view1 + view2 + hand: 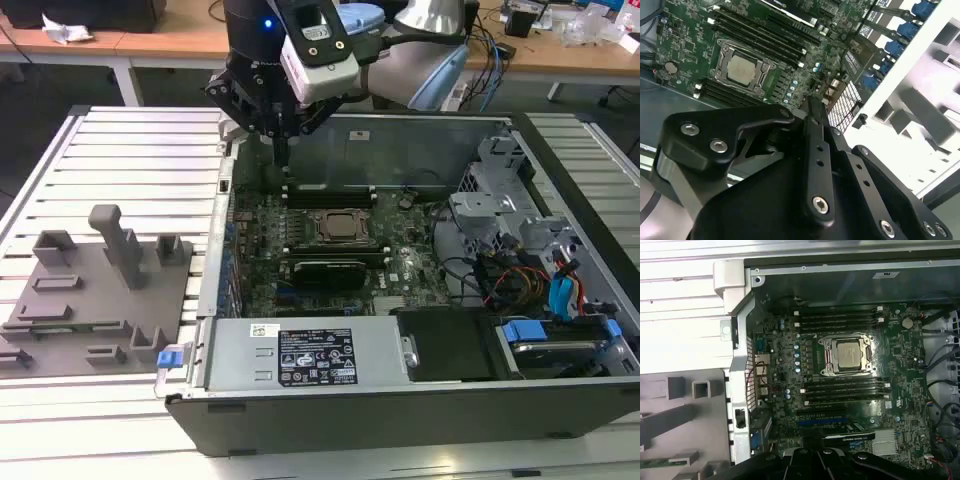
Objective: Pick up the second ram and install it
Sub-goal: 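Reach for the second ram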
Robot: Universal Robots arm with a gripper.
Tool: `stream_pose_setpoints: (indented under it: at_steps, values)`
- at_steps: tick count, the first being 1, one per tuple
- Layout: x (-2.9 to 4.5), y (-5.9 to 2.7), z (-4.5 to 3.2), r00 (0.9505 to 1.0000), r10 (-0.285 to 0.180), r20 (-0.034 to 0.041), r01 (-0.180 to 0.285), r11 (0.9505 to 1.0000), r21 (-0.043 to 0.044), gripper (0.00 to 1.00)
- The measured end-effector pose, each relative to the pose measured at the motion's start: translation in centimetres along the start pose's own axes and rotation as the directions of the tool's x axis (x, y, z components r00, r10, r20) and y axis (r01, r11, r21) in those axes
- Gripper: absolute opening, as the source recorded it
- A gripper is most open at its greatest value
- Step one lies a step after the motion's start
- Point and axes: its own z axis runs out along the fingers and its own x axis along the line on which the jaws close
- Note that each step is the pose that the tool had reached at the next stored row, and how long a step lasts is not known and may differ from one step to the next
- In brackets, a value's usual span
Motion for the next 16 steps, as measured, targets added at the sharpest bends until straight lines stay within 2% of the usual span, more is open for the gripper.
stream_pose_setpoints:
  at_steps: [1,2,3,16]
  values:
    - [0.92,-0.07,-0.03,1.0000,0.000,0.0000,0.000,1.0000,0.0001,0.11]
    - [1.55,-0.12,-0.04,1.0000,0.000,0.0000,0.000,1.0000,0.0001,0.11]
    - [1.83,-0.14,-0.05,1.0000,0.000,0.0000,0.000,1.0000,0.0001,0.11]
    - [4.28,-0.32,-0.10,1.0000,0.000,0.0000,0.000,1.0000,0.0001,0.11]
